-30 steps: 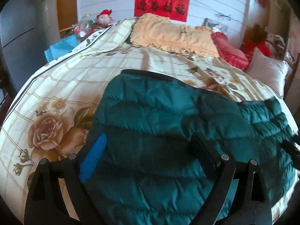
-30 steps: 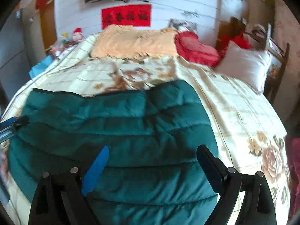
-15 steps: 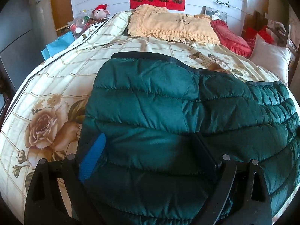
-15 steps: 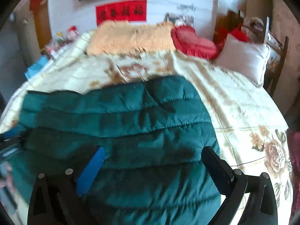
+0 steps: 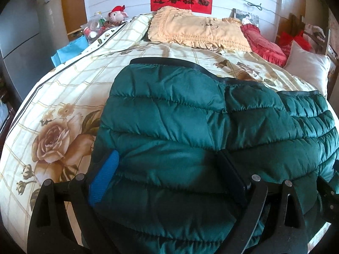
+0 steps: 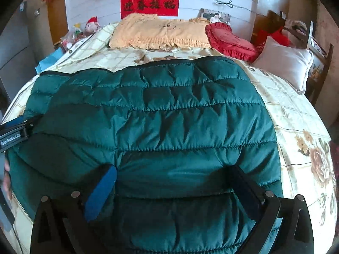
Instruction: Fold large clothes
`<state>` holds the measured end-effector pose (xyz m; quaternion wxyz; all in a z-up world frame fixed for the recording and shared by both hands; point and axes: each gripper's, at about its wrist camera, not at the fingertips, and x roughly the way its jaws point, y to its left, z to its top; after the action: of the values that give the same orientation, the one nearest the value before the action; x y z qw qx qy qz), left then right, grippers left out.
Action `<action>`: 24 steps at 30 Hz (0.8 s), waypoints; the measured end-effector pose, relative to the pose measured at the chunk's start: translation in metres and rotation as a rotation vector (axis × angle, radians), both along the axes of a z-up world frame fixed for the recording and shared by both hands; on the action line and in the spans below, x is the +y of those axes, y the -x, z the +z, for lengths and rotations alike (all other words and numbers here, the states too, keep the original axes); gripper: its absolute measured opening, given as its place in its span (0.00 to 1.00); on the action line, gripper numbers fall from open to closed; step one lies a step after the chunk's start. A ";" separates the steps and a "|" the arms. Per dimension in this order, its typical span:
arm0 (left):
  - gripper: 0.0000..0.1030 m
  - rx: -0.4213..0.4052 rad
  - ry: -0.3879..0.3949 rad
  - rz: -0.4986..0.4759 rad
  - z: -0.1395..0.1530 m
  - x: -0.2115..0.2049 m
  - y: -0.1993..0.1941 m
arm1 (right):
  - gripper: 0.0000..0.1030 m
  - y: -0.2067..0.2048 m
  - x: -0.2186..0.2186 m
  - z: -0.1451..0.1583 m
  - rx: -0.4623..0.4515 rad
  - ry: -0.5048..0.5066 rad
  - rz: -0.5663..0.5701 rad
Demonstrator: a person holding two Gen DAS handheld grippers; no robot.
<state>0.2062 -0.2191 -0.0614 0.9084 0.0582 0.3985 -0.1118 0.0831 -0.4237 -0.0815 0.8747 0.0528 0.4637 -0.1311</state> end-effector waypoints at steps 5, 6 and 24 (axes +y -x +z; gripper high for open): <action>0.91 -0.003 0.018 0.011 0.009 0.006 0.017 | 1.00 0.014 0.000 0.023 -0.040 0.028 -0.002; 0.91 -0.002 0.022 0.009 0.011 0.007 0.021 | 1.00 0.021 0.001 0.030 -0.069 0.025 0.002; 0.91 -0.081 0.049 -0.005 0.032 0.037 0.149 | 1.00 0.129 0.057 0.064 -0.176 -0.079 -0.027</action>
<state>0.0574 -0.1817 -0.0290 0.9247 0.0413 0.3585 -0.1213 -0.0456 -0.3667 -0.0176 0.9073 0.1049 0.3893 -0.1191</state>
